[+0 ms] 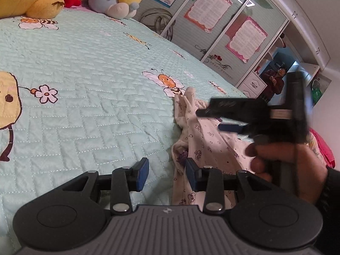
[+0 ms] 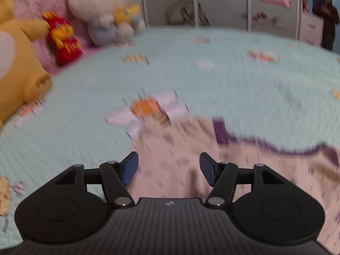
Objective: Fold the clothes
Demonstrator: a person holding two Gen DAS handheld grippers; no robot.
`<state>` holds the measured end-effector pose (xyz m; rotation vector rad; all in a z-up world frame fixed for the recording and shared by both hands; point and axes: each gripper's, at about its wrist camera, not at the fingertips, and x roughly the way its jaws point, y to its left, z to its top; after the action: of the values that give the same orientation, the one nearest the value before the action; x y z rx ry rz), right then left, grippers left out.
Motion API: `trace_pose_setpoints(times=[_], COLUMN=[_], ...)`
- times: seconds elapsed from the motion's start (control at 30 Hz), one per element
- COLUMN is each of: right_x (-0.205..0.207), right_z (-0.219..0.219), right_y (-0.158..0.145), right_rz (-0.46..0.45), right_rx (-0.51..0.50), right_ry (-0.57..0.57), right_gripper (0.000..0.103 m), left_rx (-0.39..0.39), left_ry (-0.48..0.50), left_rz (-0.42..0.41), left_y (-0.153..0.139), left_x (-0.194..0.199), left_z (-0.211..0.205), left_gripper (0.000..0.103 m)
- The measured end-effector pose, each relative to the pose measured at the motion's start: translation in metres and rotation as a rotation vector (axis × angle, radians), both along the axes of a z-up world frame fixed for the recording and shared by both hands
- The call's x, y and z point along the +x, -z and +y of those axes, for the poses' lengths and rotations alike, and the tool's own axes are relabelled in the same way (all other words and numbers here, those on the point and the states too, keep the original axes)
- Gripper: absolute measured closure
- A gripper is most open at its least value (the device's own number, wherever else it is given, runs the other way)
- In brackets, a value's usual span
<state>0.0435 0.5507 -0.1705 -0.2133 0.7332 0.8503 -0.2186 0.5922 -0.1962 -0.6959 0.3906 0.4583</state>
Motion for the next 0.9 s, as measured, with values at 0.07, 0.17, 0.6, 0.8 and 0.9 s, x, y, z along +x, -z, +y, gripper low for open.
trace_pose_setpoints(times=[0.07,0.17,0.6,0.8,0.9], right_x=[0.014,0.020,0.083,0.123,0.156], right_z=[0.009,-0.005,-0.228,-0.233,-0.239], right_y=[0.008,-0.010,-0.024,0.005,0.012], right_rz=[0.039,-0.016,-0.055,0.008,0.005], right_rx=[-0.020,0.083,0.072,0.023,-0.027], right_ry=[0.029,0.071,0.380,0.380,0.517], right_gripper=[0.047,0.049,0.055,0.055,0.056], left_rx=[0.002,-0.005,0.002,0.030,0.025], left_ry=[0.000,0.001,0.003,0.011,0.013], left_rz=[0.000,-0.002,-0.011,-0.002,-0.004], left_y=[0.000,0.001,0.002,0.002,0.003], left_x=[0.000,0.000,-0.001,0.002,0.002], left_z=[0.000,0.002,0.002,-0.001,0.001], left_gripper=[0.062,0.061,0.058,0.055,0.054])
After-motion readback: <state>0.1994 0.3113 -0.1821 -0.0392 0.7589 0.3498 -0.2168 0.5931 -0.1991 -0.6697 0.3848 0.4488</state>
